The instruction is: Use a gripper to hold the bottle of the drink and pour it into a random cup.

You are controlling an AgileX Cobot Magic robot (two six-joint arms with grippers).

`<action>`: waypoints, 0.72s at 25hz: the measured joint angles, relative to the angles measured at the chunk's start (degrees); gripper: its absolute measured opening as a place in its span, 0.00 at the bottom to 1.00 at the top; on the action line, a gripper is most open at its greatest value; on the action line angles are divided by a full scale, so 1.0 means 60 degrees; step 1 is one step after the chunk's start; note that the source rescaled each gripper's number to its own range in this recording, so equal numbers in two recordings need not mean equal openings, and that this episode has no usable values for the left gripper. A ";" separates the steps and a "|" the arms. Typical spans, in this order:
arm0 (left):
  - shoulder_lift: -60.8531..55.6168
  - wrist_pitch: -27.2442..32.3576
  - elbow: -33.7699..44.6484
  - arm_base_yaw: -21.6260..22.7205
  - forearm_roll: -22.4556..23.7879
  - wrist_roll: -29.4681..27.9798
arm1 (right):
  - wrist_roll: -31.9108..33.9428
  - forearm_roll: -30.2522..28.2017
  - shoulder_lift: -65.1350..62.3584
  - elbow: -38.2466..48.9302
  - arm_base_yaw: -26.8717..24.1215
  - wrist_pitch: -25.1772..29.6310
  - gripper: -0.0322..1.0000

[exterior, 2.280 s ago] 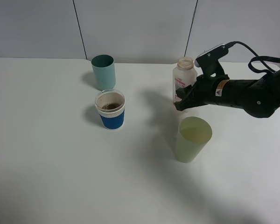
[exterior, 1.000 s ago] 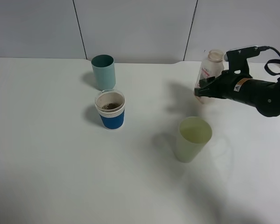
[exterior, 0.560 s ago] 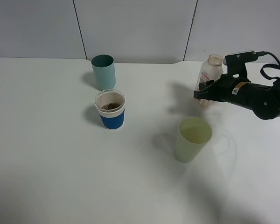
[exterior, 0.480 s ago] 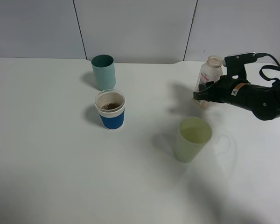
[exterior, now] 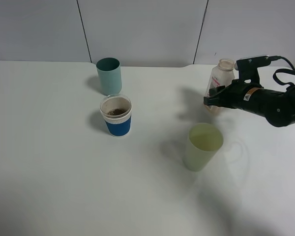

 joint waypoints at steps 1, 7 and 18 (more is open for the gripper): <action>0.0000 0.0000 0.0000 0.0000 0.0000 0.0000 | 0.0000 0.0000 0.0000 0.0000 0.0000 -0.0010 0.03; 0.0000 0.0000 0.0000 0.0000 0.0000 0.0000 | 0.0000 0.0000 0.0057 0.0000 0.0000 0.0030 0.60; 0.0000 0.0000 0.0000 0.0000 0.0000 0.0000 | 0.0000 0.0000 0.0057 0.0000 0.0000 -0.0189 0.95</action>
